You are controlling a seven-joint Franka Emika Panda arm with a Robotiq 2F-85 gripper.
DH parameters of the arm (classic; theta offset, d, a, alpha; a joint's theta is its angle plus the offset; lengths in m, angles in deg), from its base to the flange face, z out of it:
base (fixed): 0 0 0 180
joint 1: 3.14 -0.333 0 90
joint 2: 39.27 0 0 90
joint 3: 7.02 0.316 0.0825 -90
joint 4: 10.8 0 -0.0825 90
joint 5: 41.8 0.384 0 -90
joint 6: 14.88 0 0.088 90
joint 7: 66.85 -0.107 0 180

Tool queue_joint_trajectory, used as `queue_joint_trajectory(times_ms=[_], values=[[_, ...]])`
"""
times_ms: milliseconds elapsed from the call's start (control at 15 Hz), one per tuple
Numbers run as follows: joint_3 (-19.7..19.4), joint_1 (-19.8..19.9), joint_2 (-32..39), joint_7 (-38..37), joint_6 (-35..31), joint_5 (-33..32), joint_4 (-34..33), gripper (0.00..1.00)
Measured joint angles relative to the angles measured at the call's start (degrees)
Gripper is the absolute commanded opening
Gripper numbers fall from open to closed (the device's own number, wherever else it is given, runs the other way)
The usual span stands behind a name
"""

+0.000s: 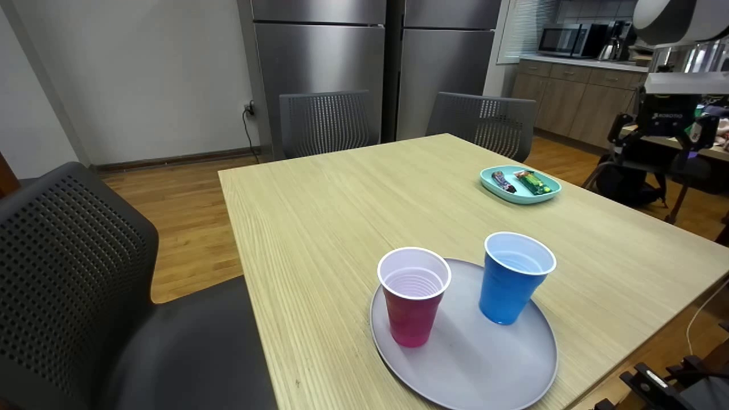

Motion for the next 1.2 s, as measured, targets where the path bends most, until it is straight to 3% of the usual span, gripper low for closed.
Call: queue_joint_trajectory(times_ms=[667,1200], values=[[-0.46,0.75,-12.06,6.12,-2.75,-5.38,15.65,1.0],[-0.91,1.07,-17.86,6.79,-4.73,-9.69,22.44,1.0]])
